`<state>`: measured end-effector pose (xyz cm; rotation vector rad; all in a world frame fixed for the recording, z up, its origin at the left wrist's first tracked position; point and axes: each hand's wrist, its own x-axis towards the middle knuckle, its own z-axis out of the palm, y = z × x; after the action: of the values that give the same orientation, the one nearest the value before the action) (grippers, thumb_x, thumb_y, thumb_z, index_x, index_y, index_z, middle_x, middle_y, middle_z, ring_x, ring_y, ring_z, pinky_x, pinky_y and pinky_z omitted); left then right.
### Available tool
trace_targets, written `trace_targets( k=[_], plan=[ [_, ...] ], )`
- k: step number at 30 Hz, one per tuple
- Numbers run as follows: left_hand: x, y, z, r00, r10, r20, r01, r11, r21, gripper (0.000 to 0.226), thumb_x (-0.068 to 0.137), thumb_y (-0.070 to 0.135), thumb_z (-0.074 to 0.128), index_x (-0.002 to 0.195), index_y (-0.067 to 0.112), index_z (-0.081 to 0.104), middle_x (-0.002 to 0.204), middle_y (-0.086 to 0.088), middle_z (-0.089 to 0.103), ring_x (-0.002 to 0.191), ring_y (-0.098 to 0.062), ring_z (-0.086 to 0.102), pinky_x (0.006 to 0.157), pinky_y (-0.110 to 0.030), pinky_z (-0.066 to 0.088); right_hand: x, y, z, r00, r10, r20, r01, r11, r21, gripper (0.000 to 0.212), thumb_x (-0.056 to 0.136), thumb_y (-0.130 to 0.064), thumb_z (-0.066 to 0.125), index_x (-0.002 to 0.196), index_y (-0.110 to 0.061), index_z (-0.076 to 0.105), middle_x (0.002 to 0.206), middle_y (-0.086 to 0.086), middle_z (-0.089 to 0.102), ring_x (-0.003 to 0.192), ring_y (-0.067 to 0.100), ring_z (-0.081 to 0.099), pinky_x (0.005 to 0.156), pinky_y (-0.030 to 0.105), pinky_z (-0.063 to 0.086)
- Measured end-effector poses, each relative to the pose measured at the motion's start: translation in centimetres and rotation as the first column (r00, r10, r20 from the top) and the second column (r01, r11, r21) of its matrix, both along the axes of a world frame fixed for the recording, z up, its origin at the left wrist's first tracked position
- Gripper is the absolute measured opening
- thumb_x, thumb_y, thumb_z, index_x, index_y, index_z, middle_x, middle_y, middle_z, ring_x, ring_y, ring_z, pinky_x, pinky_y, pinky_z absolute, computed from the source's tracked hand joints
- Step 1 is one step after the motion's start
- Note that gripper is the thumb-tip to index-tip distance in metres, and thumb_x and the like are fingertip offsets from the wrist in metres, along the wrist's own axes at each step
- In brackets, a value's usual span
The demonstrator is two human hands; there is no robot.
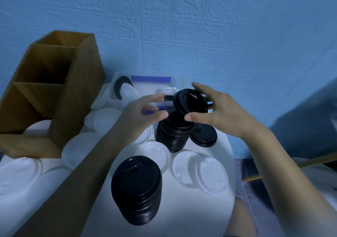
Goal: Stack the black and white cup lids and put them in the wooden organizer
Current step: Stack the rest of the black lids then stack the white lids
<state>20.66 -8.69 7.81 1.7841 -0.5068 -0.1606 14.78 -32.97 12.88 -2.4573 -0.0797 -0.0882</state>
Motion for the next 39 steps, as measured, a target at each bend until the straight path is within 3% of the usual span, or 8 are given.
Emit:
trace_targets(
  k=[2,5,11,15,21,26,35,39],
  plan=[
    [-0.3,-0.1,-0.8,0.996,-0.077,-0.033,0.08,0.992,0.1,0.084,0.062,0.052,0.081,0.139,0.045,0.049,0.126,0.033,0.061,0.12,0.011,0.055,0.098,-0.014,0.045,-0.2,0.0,-0.5,0.998,0.017,-0.062,-0.015,0.999,0.039,0.101,0.063,-0.061,0.085,0.15,-0.039,0.041,0.14,-0.018,0.057,0.126,0.007,0.057,0.112,0.041,0.043],
    [-0.9,-0.7,-1.1,0.986,-0.165,-0.001,0.162,0.969,0.187,0.076,0.074,0.028,0.089,0.126,0.06,0.044,0.114,0.05,0.056,0.116,0.025,0.048,0.089,-0.001,0.039,-0.3,1.0,-1.2,0.997,0.029,-0.073,-0.025,0.998,0.051,0.091,0.058,-0.069,0.081,0.14,-0.04,0.052,0.126,-0.021,0.062,0.116,0.005,0.06,0.105,0.04,0.049],
    [-1.1,-1.1,-2.2,0.986,-0.162,0.032,0.157,0.98,0.126,0.073,0.081,0.015,0.085,0.139,0.042,0.051,0.128,0.025,0.065,0.124,0.009,0.055,0.106,-0.018,0.042,0.0,2.4,-1.8,0.994,0.067,-0.083,-0.069,0.997,-0.022,0.089,0.072,-0.055,0.084,0.148,-0.032,0.045,0.138,-0.017,0.055,0.127,0.005,0.05,0.11,0.036,0.043],
    [-1.0,-1.1,-2.7,0.988,-0.157,0.001,0.156,0.983,0.096,0.075,0.08,0.013,0.086,0.143,0.032,0.051,0.131,0.019,0.065,0.127,0.002,0.057,0.112,-0.03,0.041,0.4,2.4,-2.1,0.99,0.081,-0.115,-0.084,0.996,-0.016,0.096,0.064,-0.068,0.077,0.148,-0.037,0.044,0.138,-0.021,0.056,0.129,0.003,0.051,0.11,0.038,0.044],
    [-1.0,-1.1,-3.3,0.991,-0.135,-0.005,0.135,0.988,0.078,0.08,0.07,0.024,0.087,0.139,0.035,0.049,0.131,0.019,0.065,0.127,-0.001,0.057,0.115,-0.035,0.041,0.5,2.5,-1.6,0.976,0.136,-0.172,-0.139,0.99,0.0,0.078,0.079,-0.045,0.083,0.146,-0.043,0.045,0.135,-0.021,0.059,0.099,-0.005,0.06,0.109,0.028,0.043],
    [-0.8,-0.8,-3.7,0.992,-0.124,-0.02,0.126,0.978,0.166,0.109,0.06,0.049,0.088,0.154,0.039,0.032,0.14,0.028,0.055,0.133,0.008,0.048,0.119,-0.035,0.036,0.2,2.8,-1.7,0.977,0.157,-0.147,-0.152,0.987,0.047,0.062,0.08,-0.037,0.084,0.123,-0.063,0.048,0.119,-0.034,0.063,0.108,-0.008,0.061,0.104,0.023,0.046],
    [-1.1,-0.7,-3.4,0.989,-0.113,0.1,0.096,0.982,0.164,0.086,0.073,0.031,0.089,0.132,0.07,0.04,0.126,0.033,0.063,0.125,0.009,0.054,0.113,-0.036,0.043,-0.5,3.3,-3.3,0.997,0.08,-0.02,-0.08,0.997,-0.001,0.065,0.079,-0.047,0.082,0.137,-0.042,0.053,0.125,-0.026,0.064,0.115,0.0,0.059,0.104,0.029,0.047],
    [-1.3,-0.6,-3.2,0.987,-0.119,0.11,0.097,0.978,0.185,0.082,0.071,0.037,0.086,0.128,0.074,0.039,0.126,0.036,0.061,0.125,0.009,0.054,0.113,-0.034,0.043,-0.1,1.8,-3.8,0.987,0.096,-0.127,-0.077,0.986,0.15,0.087,0.074,-0.048,0.084,0.149,-0.039,0.042,0.134,-0.028,0.057,0.127,-0.002,0.054,0.113,0.035,0.043]
  ],
)
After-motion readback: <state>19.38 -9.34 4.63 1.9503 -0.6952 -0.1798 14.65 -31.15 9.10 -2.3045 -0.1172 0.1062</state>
